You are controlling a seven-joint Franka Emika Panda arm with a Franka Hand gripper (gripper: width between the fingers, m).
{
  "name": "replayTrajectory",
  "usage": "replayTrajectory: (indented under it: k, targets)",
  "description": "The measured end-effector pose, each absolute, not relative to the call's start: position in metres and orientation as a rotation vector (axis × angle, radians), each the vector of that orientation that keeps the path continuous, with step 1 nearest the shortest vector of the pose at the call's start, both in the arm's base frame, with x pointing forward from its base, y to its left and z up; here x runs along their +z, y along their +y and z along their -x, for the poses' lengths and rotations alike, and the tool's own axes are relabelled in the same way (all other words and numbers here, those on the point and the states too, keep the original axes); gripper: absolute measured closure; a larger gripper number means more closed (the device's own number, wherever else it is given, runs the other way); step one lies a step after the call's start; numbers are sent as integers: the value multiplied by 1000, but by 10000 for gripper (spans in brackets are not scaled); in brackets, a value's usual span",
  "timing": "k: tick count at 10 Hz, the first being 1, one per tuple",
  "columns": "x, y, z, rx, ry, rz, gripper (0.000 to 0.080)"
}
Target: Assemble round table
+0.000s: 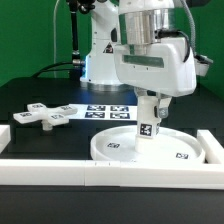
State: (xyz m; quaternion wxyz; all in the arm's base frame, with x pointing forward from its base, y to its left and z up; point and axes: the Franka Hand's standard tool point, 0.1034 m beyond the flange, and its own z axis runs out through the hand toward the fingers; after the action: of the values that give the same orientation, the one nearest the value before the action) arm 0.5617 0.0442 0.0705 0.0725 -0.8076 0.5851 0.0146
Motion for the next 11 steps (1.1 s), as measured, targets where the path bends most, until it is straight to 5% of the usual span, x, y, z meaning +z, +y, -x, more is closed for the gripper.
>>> replayTrajectory:
  k: [2, 3, 11]
  targets:
    - [70, 45, -561, 46, 1750, 2428, 385]
    - [70, 45, -561, 41, 1698, 2464, 201]
    - [72, 43, -559, 31, 642, 2950, 150]
